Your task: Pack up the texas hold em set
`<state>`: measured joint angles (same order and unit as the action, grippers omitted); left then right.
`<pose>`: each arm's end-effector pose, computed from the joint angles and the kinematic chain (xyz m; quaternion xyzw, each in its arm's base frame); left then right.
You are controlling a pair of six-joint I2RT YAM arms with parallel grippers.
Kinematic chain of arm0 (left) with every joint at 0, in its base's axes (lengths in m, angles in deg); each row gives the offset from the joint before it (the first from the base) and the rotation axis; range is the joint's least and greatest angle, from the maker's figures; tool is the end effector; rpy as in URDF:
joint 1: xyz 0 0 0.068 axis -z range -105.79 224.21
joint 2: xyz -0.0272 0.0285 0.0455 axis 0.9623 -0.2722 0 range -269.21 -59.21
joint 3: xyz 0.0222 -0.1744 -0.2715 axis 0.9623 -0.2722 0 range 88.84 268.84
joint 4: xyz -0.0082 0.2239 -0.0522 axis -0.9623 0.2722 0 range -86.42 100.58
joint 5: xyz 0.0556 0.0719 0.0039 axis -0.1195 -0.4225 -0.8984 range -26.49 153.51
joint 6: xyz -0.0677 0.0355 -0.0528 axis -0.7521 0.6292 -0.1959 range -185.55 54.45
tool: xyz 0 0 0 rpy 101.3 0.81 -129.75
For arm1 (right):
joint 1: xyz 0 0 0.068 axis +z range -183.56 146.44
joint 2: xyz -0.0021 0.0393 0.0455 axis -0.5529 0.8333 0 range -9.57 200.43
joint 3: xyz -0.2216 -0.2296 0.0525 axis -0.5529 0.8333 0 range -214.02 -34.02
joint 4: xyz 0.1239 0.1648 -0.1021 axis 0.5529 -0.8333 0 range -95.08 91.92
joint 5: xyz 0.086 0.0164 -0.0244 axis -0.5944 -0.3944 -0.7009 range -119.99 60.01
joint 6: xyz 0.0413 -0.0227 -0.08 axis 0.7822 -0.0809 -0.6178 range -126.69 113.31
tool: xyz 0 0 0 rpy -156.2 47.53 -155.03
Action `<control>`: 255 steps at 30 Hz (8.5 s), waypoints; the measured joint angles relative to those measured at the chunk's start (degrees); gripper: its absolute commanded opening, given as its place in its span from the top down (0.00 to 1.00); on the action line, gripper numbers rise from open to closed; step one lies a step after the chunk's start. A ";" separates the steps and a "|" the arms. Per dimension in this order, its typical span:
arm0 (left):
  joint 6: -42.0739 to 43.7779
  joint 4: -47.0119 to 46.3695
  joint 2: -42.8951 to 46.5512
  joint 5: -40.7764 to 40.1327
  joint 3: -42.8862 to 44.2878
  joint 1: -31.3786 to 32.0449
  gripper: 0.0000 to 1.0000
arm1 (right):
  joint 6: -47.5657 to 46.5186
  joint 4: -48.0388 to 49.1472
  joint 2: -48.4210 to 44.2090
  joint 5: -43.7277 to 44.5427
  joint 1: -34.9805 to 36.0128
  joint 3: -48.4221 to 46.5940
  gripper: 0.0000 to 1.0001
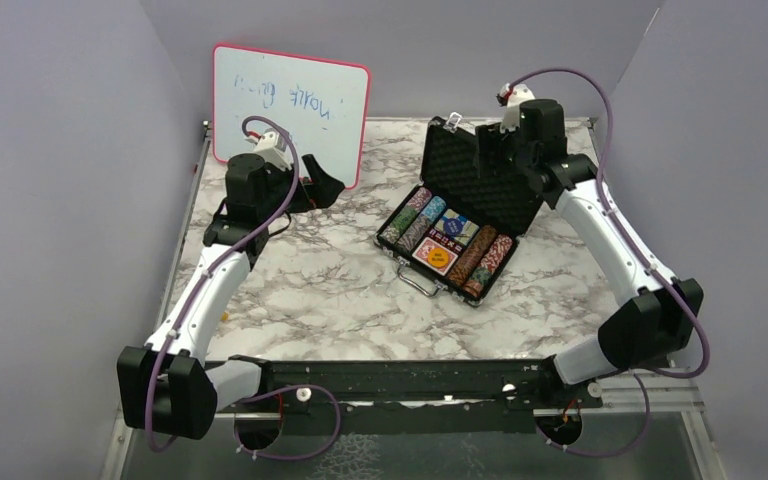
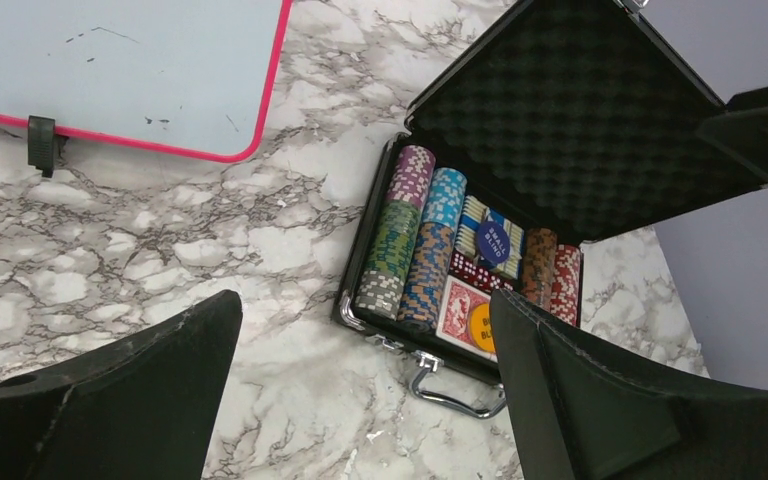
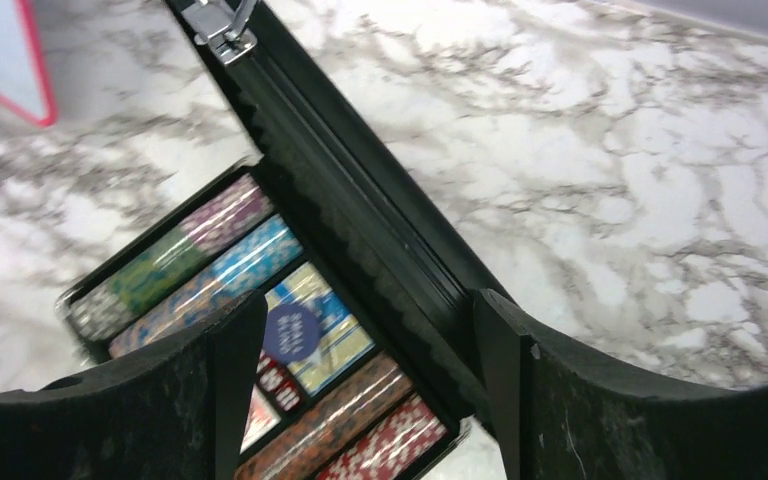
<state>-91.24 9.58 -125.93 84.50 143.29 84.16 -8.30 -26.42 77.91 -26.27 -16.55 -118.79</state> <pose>0.2495 -0.0742 0.3699 -0.0033 0.8040 -0.3169 0.5032 0.3407 0.0987 0.3980 -0.1250 0.8612 0.0379 0.4912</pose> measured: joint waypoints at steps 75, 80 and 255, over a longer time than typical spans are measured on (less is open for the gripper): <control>4.13 0.85 -35.98 1.53 12.76 26.53 0.74 | 39.89 -2.75 -2.34 8.39 31.56 38.66 0.73; 4.24 1.49 -35.41 1.49 12.76 26.53 0.70 | 40.59 -2.08 -6.08 10.36 31.78 38.38 0.67; -3.98 -7.10 -10.93 -13.94 -9.88 18.38 0.58 | 37.83 -13.40 -18.75 16.57 27.91 26.27 0.57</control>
<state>-95.22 2.48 -136.86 70.56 133.41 102.54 29.54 -39.81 59.16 -9.70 11.36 -92.52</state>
